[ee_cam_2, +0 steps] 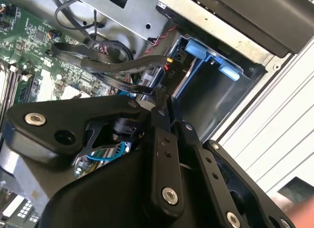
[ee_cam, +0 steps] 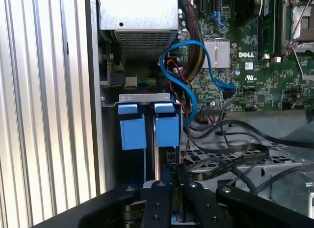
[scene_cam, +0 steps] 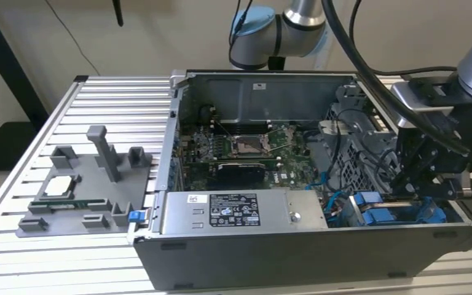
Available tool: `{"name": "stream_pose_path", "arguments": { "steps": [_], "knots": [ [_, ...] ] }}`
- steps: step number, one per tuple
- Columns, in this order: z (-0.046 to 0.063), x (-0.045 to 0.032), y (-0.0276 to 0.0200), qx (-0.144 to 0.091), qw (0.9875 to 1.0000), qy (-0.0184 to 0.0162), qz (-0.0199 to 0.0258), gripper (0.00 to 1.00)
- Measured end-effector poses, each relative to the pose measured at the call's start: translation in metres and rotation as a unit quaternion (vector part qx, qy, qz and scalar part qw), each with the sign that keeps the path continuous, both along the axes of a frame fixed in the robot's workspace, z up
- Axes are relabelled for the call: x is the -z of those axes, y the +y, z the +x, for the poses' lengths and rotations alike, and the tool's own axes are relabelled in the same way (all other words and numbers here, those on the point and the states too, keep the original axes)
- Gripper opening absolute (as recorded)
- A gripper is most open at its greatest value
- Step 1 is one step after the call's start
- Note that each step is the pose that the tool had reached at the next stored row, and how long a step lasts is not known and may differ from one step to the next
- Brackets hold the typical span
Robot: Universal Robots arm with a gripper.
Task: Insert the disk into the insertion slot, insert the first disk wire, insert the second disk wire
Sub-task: 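Insert the second disk wire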
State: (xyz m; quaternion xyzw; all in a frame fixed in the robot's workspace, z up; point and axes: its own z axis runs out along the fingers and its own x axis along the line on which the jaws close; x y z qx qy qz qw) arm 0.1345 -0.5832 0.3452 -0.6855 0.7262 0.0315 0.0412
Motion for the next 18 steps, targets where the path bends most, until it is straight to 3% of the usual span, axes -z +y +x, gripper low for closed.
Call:
{"name": "stream_pose_path", "arguments": {
  "steps": [18],
  "knots": [
    [0.0014,0.0058,0.0016,0.000,1.0000,0.0000,0.0049,0.00]
  ]
}}
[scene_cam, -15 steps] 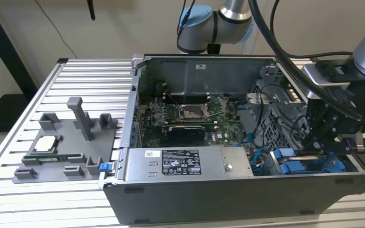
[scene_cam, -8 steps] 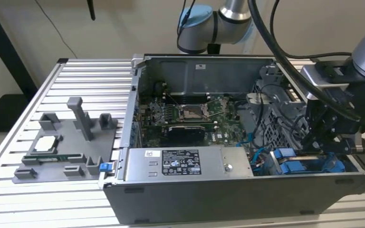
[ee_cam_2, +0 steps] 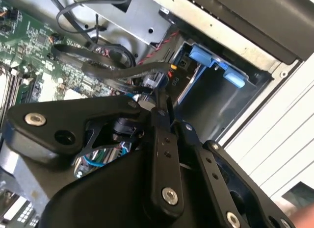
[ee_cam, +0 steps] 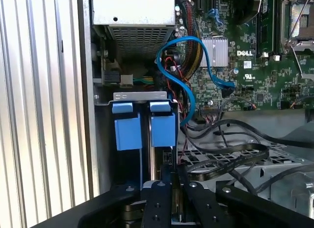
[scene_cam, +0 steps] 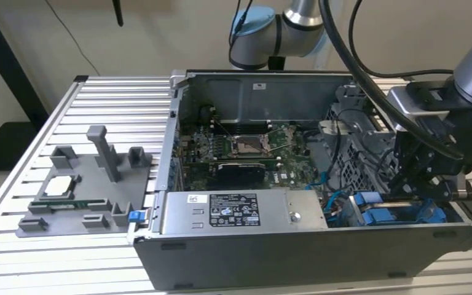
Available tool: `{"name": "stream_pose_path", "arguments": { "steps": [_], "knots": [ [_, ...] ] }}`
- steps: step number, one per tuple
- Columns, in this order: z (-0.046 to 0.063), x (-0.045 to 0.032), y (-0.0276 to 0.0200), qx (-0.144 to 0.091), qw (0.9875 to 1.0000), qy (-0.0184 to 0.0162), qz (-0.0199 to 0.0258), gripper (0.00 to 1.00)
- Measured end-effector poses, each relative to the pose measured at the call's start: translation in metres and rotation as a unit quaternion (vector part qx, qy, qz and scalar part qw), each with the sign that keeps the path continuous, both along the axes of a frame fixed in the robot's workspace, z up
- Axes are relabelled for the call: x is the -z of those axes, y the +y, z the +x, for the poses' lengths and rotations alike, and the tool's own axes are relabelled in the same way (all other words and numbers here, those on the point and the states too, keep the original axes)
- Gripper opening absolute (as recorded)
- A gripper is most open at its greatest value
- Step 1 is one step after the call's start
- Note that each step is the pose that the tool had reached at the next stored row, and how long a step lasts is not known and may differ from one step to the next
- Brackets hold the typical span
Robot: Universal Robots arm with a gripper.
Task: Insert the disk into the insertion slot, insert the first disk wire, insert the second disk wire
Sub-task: 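Insert the second disk wire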
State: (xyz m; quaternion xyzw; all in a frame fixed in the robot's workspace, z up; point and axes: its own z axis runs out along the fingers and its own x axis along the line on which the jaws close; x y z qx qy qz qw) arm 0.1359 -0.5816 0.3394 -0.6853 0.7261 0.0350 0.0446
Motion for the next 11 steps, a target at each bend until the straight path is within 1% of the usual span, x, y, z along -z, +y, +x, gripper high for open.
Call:
{"name": "stream_pose_path", "arguments": {
  "steps": [4,6,7,11],
  "knots": [
    [0.000,0.0009,-0.0001,0.000,1.0000,0.0000,0.0001,0.00],
    [0.000,-0.0014,0.0000,0.000,1.0000,0.0000,0.0014,0.00],
    [0.000,-0.0044,0.0000,0.000,1.0000,0.0000,0.0018,1.00],
    [0.000,-0.0194,0.0000,0.000,1.0000,0.0000,0.0022,1.00]
  ]
}}
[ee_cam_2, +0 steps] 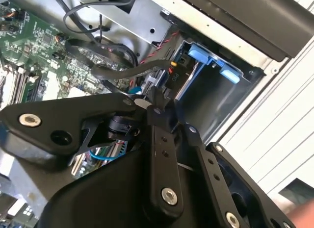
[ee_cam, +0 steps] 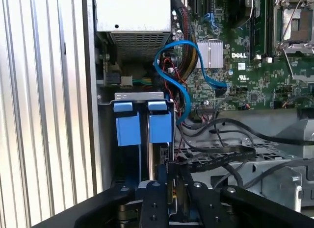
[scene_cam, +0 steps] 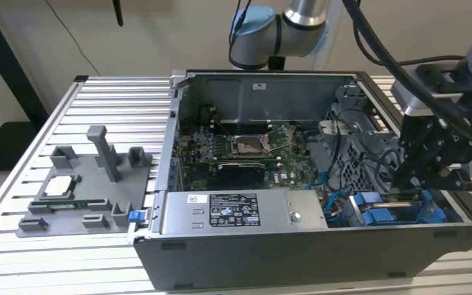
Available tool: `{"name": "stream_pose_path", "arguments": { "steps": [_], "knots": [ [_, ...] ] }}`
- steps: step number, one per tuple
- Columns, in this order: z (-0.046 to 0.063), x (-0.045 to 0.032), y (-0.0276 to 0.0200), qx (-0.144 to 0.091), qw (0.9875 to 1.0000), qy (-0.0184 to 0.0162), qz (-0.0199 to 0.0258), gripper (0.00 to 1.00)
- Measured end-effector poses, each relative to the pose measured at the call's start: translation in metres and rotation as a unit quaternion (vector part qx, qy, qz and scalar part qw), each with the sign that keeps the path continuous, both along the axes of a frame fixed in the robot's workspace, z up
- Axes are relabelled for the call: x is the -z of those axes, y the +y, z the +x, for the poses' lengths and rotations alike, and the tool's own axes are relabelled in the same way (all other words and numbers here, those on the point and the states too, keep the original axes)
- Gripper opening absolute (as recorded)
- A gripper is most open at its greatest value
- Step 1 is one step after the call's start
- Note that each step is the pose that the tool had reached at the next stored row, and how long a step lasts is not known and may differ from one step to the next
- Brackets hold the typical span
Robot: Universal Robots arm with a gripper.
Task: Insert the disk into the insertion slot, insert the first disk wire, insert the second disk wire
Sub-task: 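Insert the second disk wire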
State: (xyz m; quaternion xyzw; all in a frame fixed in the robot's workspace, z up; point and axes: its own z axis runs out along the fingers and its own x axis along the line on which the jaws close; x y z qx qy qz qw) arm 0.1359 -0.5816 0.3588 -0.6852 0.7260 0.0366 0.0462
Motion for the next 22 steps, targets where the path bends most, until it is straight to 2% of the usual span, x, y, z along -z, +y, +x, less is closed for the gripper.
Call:
{"name": "stream_pose_path", "arguments": {
  "steps": [4,7,8,11,12,13,14,15,17,19,22],
  "knots": [
    [0.0000,-0.0026,0.0000,0.000,1.0000,0.0000,0.0011,1.00],
    [-0.0003,-0.0079,0.0000,0.000,1.0000,-0.0001,0.0056,1.00],
    [-0.0010,-0.0080,0.0000,0.000,1.0000,-0.0016,0.0076,1.00],
    [-0.0019,-0.0076,0.0001,0.000,1.0000,-0.0036,0.0088,1.00],
    [-0.0020,-0.0073,0.0001,0.000,0.9999,-0.0053,0.0092,1.00],
    [-0.0020,-0.0070,0.0001,0.000,0.9999,-0.0079,0.0097,0.00],
    [-0.0021,-0.0065,0.0000,0.000,0.9998,-0.0144,0.0118,0.00],
    [-0.0020,-0.0061,0.0001,0.000,0.9997,-0.0192,0.0141,0.00],
    [-0.0020,-0.0057,-0.0005,0.000,0.9997,-0.0195,0.0142,0.00],
    [-0.0019,-0.0050,-0.0014,0.000,0.9997,-0.0177,0.0141,0.00],
    [-0.0007,-0.0035,-0.0033,0.000,0.9999,-0.0069,0.0141,0.00]
  ]
}}
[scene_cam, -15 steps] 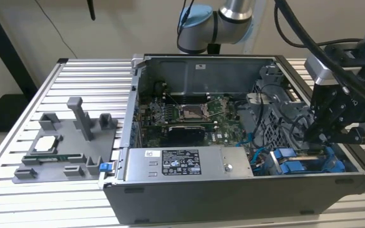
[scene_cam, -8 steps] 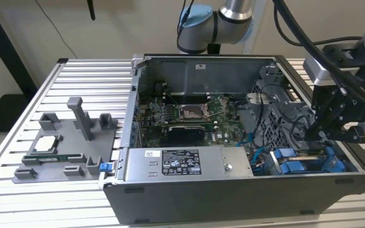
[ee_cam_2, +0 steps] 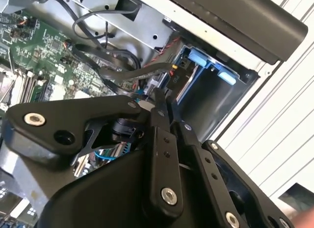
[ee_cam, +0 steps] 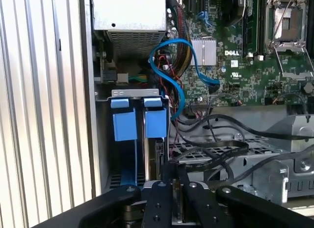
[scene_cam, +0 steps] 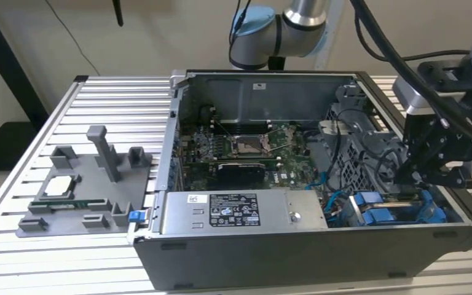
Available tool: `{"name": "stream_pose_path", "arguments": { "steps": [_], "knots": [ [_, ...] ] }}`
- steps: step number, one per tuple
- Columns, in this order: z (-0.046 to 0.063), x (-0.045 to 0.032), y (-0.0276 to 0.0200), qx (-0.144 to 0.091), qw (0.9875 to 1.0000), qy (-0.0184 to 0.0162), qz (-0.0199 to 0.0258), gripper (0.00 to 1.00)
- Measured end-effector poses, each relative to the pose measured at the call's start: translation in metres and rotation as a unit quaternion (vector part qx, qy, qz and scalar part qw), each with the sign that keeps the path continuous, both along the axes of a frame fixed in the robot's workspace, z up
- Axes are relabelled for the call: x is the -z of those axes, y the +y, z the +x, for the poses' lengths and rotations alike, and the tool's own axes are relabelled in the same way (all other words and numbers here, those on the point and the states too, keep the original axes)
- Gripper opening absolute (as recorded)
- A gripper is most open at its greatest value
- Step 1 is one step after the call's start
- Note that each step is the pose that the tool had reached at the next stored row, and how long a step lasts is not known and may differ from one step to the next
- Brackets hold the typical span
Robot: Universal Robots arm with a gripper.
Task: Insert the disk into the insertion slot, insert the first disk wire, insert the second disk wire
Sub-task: 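Insert the second disk wire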
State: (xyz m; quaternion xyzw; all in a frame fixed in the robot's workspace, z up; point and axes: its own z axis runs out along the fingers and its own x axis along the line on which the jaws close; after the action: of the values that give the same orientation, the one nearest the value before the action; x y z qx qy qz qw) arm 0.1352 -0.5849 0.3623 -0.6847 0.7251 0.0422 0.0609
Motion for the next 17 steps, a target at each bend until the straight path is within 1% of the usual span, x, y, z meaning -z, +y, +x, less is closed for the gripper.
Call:
{"name": "stream_pose_path", "arguments": {
  "steps": [2,6,8,9,13,15,17],
  "knots": [
    [0.002,0.0010,-0.0014,0.000,1.0000,0.0073,0.0000,0.00],
    [0.007,0.0030,-0.0039,0.000,0.9997,0.0251,0.0000,0.00],
    [0.010,0.0040,-0.0049,0.000,0.9994,0.0333,0.0000,0.00],
    [0.011,0.0044,-0.0050,0.000,0.9994,0.0349,0.0000,0.00],
    [0.011,0.0043,-0.0050,0.000,0.9994,0.0350,0.0000,0.00],
    [0.012,0.0047,-0.0050,0.000,0.9994,0.0357,0.0001,0.00],
    [0.014,0.0058,-0.0050,0.000,0.9992,0.0397,0.0000,0.00]
  ]
}}
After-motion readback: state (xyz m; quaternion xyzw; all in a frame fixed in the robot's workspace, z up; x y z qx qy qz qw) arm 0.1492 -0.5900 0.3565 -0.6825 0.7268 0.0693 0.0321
